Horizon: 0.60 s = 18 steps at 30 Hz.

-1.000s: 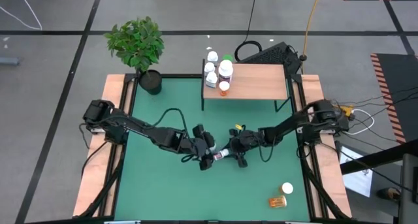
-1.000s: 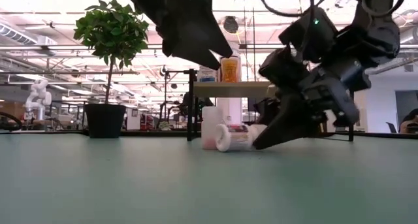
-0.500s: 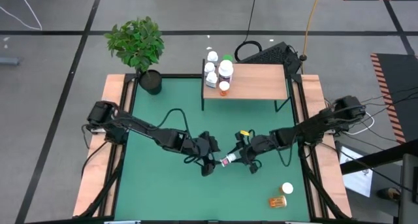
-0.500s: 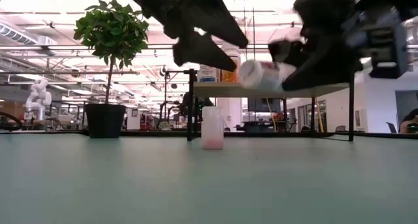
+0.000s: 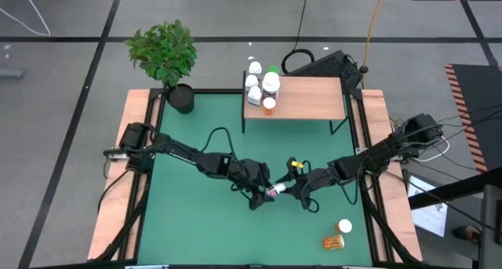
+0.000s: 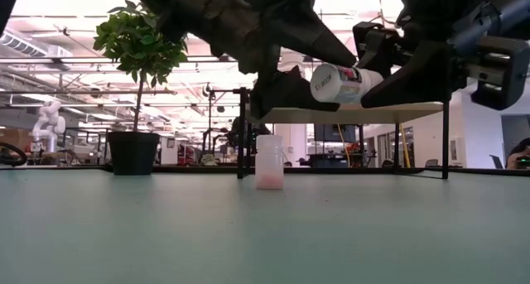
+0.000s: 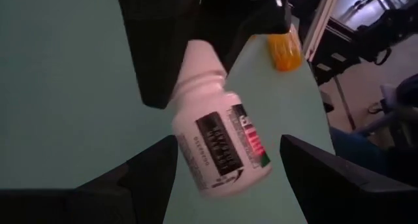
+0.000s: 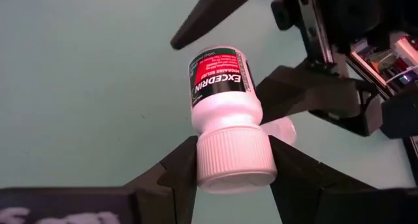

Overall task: Pick and place medicine bottles onto shelf by color
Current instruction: Put the white and black pill bottle on the shelf

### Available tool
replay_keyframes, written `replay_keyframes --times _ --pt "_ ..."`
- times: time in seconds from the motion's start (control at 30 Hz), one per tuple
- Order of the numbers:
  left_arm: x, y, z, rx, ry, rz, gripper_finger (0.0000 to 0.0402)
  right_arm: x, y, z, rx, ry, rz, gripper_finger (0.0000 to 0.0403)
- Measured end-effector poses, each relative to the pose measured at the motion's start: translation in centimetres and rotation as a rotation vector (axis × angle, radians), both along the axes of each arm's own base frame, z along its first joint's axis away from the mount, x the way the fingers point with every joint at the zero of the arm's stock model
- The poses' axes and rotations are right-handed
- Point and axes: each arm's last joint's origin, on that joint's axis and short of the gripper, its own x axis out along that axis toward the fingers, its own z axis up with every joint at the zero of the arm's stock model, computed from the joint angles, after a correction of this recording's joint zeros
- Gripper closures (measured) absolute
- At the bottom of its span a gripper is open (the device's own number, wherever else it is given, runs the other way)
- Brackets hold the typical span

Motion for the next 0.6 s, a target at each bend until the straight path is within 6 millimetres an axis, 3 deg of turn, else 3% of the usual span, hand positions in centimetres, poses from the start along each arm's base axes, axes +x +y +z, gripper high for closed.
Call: replay_keyframes --times 0.27,0.53,0.6 --pt "0.1 1.1 -0.2 -0.026 0.038 0.034 0.0137 0.0 0.0 0.0 -0.018 -0.007 -0.013 0.0251" --pt "0.0 1.2 -0.4 -0.016 0.050 0.033 0.0236 0.0 -0.1 0.0 -0.021 -0.001 -0.016 0.0248" --pt "0.0 1.2 -0.4 -0.003 0.047 0.024 0.0244 0.0 -0.1 0.0 -0.008 -0.001 -0.021 0.0248"
